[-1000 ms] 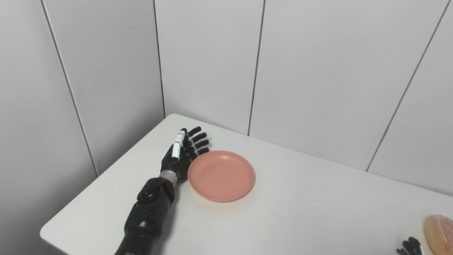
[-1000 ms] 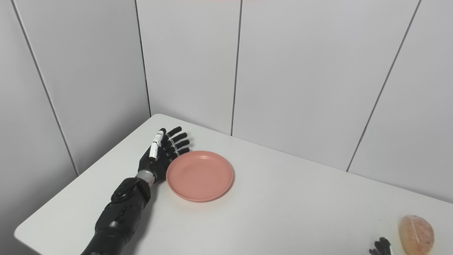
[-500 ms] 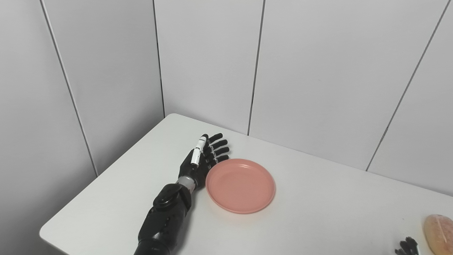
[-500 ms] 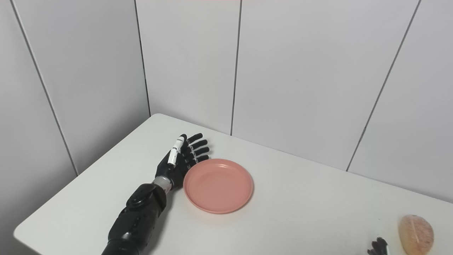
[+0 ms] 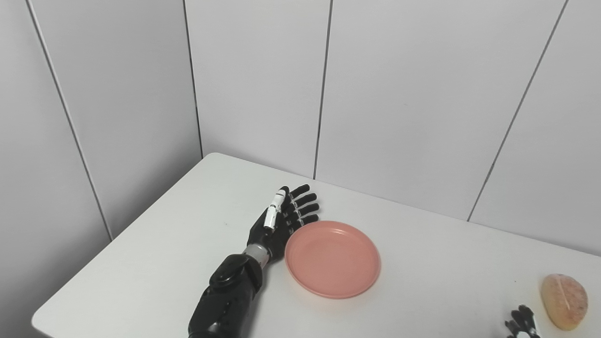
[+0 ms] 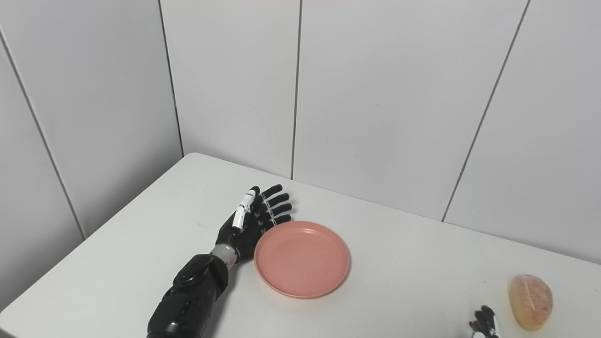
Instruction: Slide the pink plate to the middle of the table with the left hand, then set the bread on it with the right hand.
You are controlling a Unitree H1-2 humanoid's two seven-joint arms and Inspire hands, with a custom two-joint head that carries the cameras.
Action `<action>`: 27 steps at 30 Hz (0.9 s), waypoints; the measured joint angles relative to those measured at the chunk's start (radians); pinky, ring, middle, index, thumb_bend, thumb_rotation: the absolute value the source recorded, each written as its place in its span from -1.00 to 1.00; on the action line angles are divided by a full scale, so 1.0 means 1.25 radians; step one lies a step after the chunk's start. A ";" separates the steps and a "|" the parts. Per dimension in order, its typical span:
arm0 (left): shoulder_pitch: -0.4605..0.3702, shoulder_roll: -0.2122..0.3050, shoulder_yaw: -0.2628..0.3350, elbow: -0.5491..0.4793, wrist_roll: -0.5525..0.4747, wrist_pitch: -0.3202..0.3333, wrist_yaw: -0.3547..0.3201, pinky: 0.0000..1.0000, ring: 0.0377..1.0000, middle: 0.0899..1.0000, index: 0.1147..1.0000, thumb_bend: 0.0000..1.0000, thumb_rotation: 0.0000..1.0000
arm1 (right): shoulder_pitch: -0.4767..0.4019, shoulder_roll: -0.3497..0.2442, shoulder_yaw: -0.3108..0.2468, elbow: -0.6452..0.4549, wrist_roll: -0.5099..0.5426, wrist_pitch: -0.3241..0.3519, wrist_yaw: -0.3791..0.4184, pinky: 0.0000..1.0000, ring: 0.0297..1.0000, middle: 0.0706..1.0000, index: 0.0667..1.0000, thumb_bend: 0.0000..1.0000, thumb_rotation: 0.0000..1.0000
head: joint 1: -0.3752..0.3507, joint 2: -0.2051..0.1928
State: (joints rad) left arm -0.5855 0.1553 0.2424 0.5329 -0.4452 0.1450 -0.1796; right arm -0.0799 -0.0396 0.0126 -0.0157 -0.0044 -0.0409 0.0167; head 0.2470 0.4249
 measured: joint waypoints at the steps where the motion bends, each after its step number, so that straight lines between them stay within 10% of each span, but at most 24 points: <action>1: 0.000 -0.001 -0.002 -0.001 0.000 0.000 -0.002 0.51 0.55 0.55 0.52 -0.40 1.00 | 0.000 0.002 0.000 0.000 -0.001 0.000 -0.004 0.91 0.91 0.92 0.93 -0.72 1.00 | -0.015 0.007; 27: 0.074 -0.109 -0.100 -0.145 0.008 0.083 -0.027 0.61 0.63 0.63 0.60 -0.37 1.00 | -0.004 0.050 0.020 -0.004 -0.101 0.008 -0.079 0.73 0.78 0.80 0.80 -0.49 0.99 | -0.199 0.107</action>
State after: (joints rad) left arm -0.4930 0.0186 0.1177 0.3518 -0.4355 0.2484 -0.2133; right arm -0.0851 0.0232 0.0380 -0.0210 -0.1302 -0.0306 -0.0816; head -0.0014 0.5583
